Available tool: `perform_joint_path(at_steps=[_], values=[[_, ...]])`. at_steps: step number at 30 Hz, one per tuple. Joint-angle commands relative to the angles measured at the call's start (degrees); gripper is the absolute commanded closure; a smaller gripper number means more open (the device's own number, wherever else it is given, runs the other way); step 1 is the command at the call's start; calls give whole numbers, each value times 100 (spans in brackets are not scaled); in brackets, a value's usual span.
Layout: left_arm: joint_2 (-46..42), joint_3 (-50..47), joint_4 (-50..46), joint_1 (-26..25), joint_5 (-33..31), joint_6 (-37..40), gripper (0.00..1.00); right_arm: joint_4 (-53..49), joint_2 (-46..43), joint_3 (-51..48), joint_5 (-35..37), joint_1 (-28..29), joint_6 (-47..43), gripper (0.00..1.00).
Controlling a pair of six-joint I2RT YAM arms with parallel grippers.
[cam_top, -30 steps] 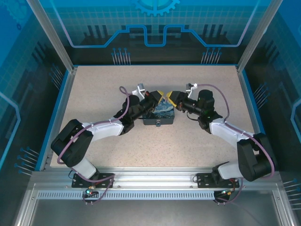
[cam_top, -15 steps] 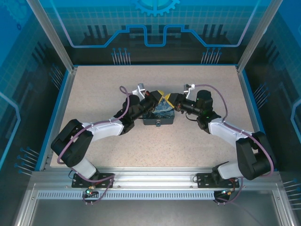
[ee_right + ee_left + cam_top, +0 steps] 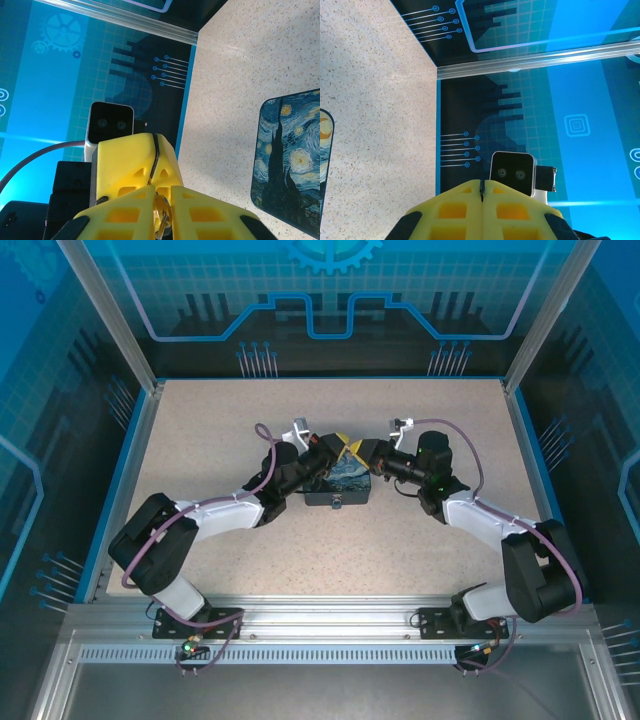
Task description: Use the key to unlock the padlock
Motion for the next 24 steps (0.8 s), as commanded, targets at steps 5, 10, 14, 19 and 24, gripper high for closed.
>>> perform_joint_path(at_steps=[5, 10, 14, 19, 24], values=[[63, 158, 293, -109, -73, 29, 100, -112, -104, 126, -117, 67, -133, 99], [32, 91, 332, -117, -133, 35, 100, -172, -137, 90, -93, 58, -154, 100], [25, 48, 354, -116, -152, 30, 100, -185, -140, 95, -90, 52, -150, 100], [-31, -62, 396, -139, -214, 21, 100, -195, -161, 57, -23, 23, -111, 100], [-46, -54, 413, -129, -194, 80, 96, -295, -186, 54, -34, 23, -156, 100]])
